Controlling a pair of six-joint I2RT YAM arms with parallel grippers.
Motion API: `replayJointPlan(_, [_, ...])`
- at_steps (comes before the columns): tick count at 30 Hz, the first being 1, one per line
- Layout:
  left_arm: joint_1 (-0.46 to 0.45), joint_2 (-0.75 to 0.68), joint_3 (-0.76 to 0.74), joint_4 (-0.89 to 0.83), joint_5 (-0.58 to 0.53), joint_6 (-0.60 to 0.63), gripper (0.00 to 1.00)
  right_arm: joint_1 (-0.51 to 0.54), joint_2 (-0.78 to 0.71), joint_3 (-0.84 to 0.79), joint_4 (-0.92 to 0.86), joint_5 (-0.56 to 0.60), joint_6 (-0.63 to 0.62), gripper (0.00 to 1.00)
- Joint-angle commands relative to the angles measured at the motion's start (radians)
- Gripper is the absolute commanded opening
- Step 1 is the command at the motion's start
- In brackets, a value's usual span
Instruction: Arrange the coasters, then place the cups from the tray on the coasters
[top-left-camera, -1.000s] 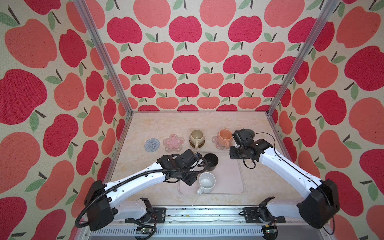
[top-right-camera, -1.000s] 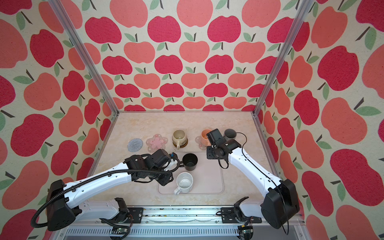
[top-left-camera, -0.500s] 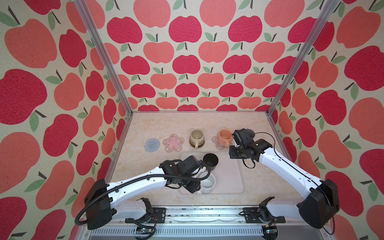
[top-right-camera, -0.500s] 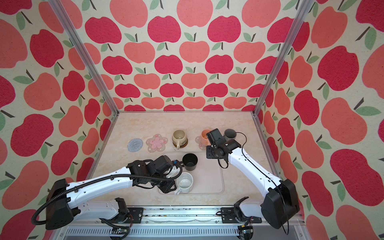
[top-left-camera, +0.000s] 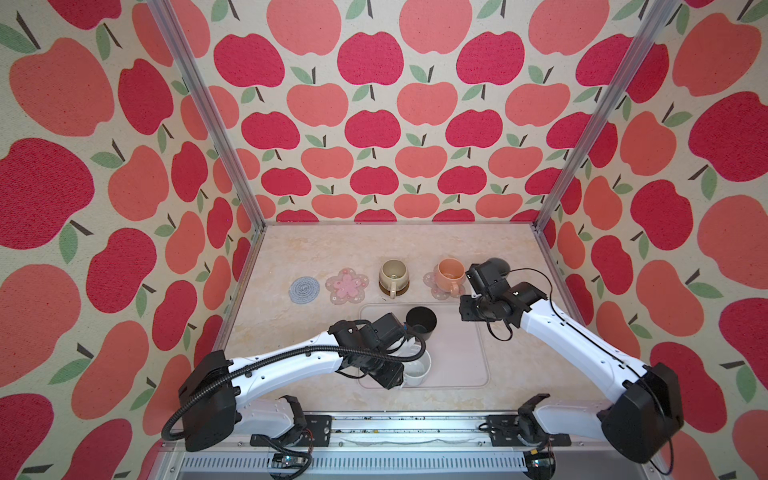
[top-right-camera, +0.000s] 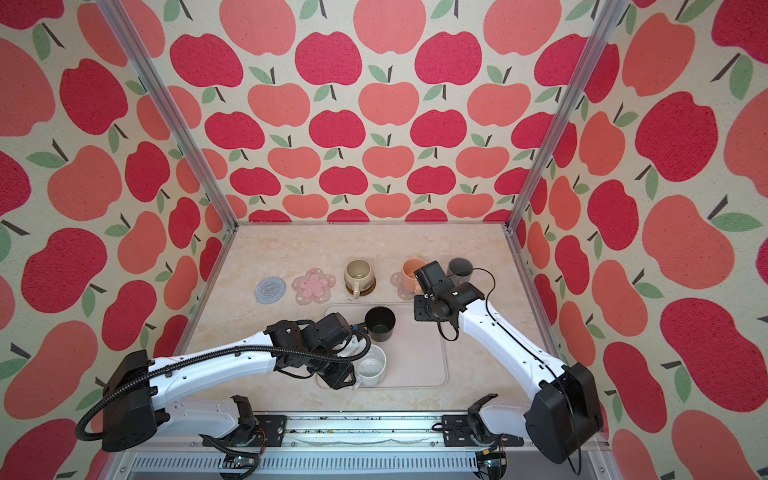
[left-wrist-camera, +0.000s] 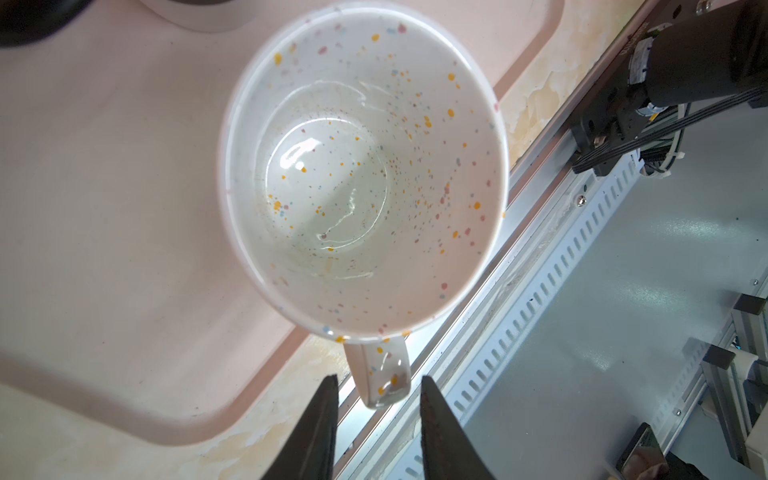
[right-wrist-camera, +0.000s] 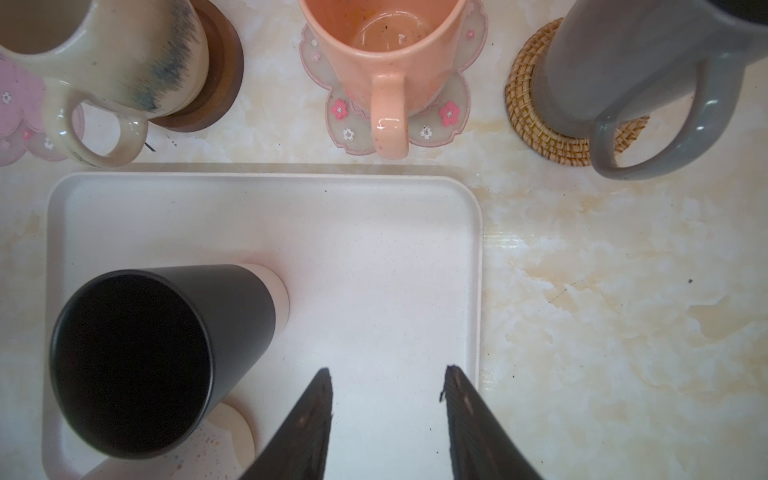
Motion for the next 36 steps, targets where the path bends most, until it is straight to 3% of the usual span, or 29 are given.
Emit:
replayJointPlan(1, [-0.006,0.03,0.023,-0.029,0.013,0.002,0.36,0.009,-0.033,-0.015,-0.001,0.013,0.024,0.47])
replayJointPlan(9, [-0.01,0.092,0.046,-0.017,-0.009,-0.006,0.34,0.009,-0.04,-0.009,-0.011,0.019,0.021,0.48])
replayJointPlan(16, [-0.009,0.015,-0.004,0.012,-0.114,-0.033,0.21,0.008,-0.053,-0.01,-0.015,0.032,0.017,0.48])
replayJointPlan(22, [0.01,-0.034,-0.025,-0.029,-0.201,-0.034,0.17,0.009,-0.048,-0.012,-0.011,0.016,0.027,0.48])
replayJointPlan(29, [0.041,-0.048,-0.046,-0.068,-0.334,-0.082,0.2,0.009,-0.051,-0.015,-0.012,0.02,0.027,0.48])
replayJointPlan(33, [0.056,0.002,-0.05,-0.049,-0.37,-0.141,0.32,0.008,-0.051,-0.016,-0.012,0.017,0.03,0.48])
replayJointPlan(36, [0.056,0.04,-0.043,-0.023,-0.357,-0.155,0.36,0.008,-0.053,-0.015,-0.016,0.017,0.029,0.48])
